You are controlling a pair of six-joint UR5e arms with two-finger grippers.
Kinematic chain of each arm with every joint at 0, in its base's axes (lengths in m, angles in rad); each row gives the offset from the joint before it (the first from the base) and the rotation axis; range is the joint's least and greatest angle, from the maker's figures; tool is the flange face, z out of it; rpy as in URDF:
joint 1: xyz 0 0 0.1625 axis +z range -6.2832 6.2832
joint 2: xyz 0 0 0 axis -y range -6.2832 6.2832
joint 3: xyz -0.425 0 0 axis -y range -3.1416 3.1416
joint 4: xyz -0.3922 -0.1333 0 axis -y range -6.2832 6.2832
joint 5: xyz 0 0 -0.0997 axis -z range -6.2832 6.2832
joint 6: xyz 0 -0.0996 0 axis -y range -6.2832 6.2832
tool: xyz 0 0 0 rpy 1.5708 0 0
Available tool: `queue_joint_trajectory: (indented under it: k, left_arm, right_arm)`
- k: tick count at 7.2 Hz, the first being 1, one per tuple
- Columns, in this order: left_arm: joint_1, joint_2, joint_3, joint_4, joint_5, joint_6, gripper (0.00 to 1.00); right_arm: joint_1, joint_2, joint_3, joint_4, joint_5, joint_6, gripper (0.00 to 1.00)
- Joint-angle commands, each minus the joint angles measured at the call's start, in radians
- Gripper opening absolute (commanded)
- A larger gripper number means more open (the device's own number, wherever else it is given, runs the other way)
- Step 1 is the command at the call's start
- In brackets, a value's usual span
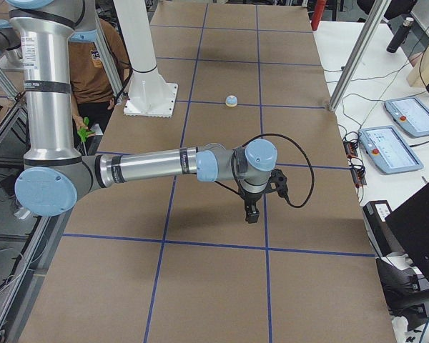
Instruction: Place and press bell with both arms
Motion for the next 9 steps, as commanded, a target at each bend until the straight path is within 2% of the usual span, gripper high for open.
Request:
queue_joint_trajectory:
  k: [1, 9]
  left_arm:
    - [-0.001, 0.000, 0.002, 0.001, 0.005, -0.001, 0.99]
    - [-0.023, 0.003, -0.032, 0.000, 0.025, -0.018, 1.00]
  right_arm:
    - [0.000, -0.001, 0.000, 0.000, -0.001, 0.002, 1.00]
    - [0.051, -0.009, -0.008, 0.000, -0.004, 0.013, 1.00]
